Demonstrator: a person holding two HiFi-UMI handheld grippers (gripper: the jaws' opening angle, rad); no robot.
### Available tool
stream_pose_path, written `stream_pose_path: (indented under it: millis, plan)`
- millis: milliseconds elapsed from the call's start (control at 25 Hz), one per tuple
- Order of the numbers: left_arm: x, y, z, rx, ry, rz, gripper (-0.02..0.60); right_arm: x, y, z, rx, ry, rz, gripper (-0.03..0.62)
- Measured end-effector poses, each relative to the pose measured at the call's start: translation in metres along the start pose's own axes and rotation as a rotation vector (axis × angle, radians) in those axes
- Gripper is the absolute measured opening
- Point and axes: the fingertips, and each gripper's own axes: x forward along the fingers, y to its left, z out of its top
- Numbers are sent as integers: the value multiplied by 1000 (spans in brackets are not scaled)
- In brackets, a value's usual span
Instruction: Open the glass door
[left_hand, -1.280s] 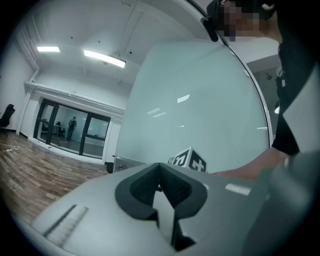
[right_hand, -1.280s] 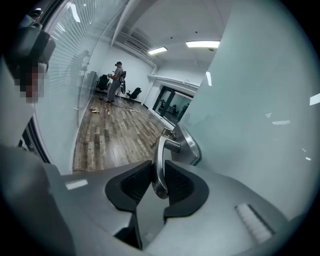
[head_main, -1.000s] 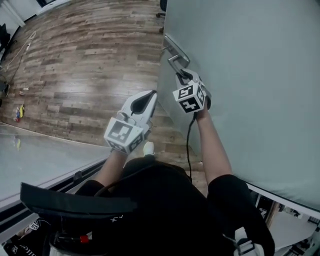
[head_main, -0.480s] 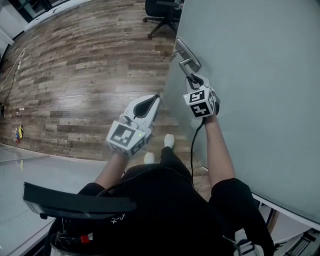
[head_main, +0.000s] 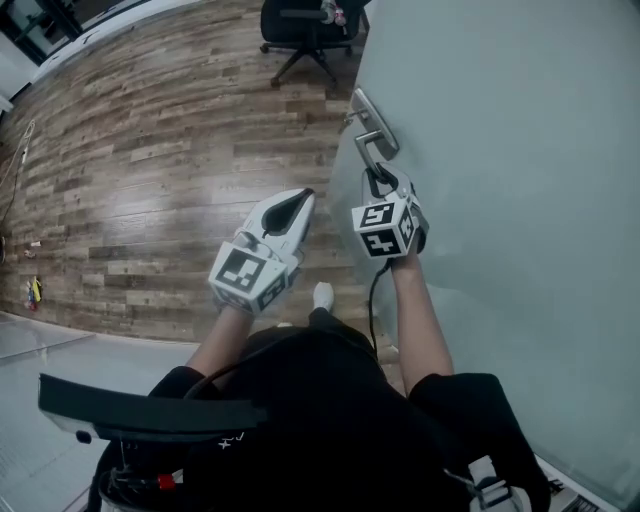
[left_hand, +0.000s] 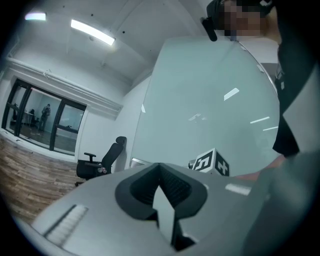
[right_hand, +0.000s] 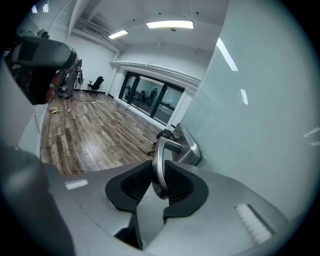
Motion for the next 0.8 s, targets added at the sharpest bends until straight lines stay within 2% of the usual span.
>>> stream_pose_path:
  millis: [360, 800]
  plan:
    - [114, -25, 10, 27, -10, -151, 0, 8, -40, -15, 42, 32, -53, 77]
    - [195, -32, 2, 31, 23, -291, 0, 16, -80, -36, 91, 65, -104, 78]
